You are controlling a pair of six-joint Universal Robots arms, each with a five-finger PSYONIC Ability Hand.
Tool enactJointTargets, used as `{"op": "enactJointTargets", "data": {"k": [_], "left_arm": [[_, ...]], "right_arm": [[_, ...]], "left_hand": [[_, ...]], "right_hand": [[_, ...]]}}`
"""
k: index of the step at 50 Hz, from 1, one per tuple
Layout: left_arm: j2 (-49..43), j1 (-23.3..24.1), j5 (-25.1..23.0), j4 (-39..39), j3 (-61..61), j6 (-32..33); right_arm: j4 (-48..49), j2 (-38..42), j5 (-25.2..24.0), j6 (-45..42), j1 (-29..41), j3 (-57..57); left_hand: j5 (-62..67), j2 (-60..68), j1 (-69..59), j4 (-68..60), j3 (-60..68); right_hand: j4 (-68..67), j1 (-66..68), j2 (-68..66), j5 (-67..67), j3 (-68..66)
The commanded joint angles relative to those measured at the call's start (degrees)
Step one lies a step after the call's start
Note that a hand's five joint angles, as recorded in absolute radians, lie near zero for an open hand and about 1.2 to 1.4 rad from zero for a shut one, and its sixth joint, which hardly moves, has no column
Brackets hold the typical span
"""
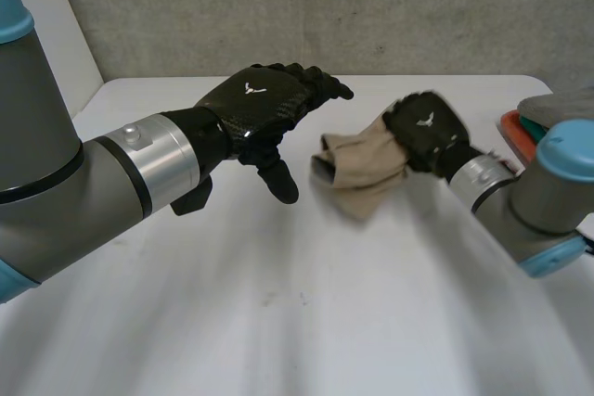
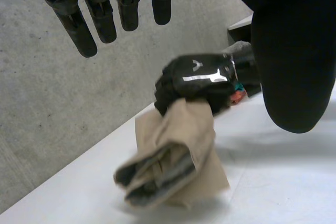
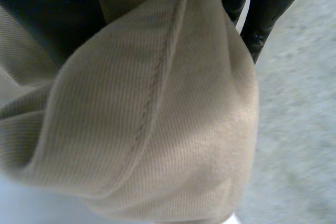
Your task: Fold the laundry.
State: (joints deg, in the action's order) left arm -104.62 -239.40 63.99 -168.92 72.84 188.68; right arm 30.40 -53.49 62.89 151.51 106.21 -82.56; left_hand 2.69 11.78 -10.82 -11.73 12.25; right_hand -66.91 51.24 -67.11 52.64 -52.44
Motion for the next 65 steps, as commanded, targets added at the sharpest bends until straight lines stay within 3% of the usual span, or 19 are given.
{"op": "enactJointTargets", "data": {"k": [1, 11, 15, 29, 41, 51, 55, 65], "left_arm": [[-0.06, -0.02, 0.0, 0.0, 0.03, -0.15], [0.03, 0.16, 0.08, 0.0, 0.03, -0.24], [0.03, 0.16, 0.08, 0.0, 0.03, -0.24], [-0.23, 0.33, 0.0, 0.0, 0.11, -1.29], [0.29, 0.86, 0.08, -0.53, 0.82, -2.35], [2.4, 2.0, 0.0, -4.48, 3.1, -5.6], [2.58, 2.18, 0.0, -4.48, 3.28, -5.6], [2.76, 2.27, 0.0, -4.48, 3.28, -5.69]], "right_arm": [[4.85, -0.38, -2.33, 3.08, -4.61, 9.78], [10.9, -2.32, -4.97, 19.86, -14.09, 23.58], [14.59, -1.8, -7.86, 27.76, -21.73, 27.18], [26.29, 8.21, -19.2, 38.94, -38.26, 25.53], [26.82, 17.89, -29.22, 36.32, -45.82, 20.17], [26.21, 17.63, -31.95, 35.78, -47.15, 18.23], [24.37, 17.37, -31.51, 35.96, -46.8, 17.7], [7.41, 9.55, -28.26, 33.59, -48.64, 18.14]], "left_hand": [[-1.13, -0.22, -0.74, 0.17, -0.69], [-1.13, -0.22, -0.74, 0.17, -0.69], [-1.13, -0.22, -0.74, 0.17, -0.69], [-1.13, -0.22, -0.74, 0.17, -0.69], [-0.62, 0.29, -1.24, -0.34, -0.18], [-0.45, 0.45, -1.41, -0.5, -0.01], [-0.45, 0.45, -1.41, -0.5, -0.01], [-0.45, 0.45, -1.41, -0.5, -0.01]], "right_hand": [[-13.09, 28.76, -12.89, 17.36, -27.56], [-13.09, 28.76, -12.89, 17.36, -27.56], [-13.09, 28.76, -12.89, 17.36, -27.56], [-13.09, 28.76, -12.89, 17.36, -27.56], [-13.09, 28.76, -12.89, 17.36, -27.56], [-13.09, 28.76, -12.89, 17.36, -27.56], [56.91, -41.24, 57.11, -52.64, 42.44], [56.91, -41.24, 57.11, -52.64, 42.44]]}}
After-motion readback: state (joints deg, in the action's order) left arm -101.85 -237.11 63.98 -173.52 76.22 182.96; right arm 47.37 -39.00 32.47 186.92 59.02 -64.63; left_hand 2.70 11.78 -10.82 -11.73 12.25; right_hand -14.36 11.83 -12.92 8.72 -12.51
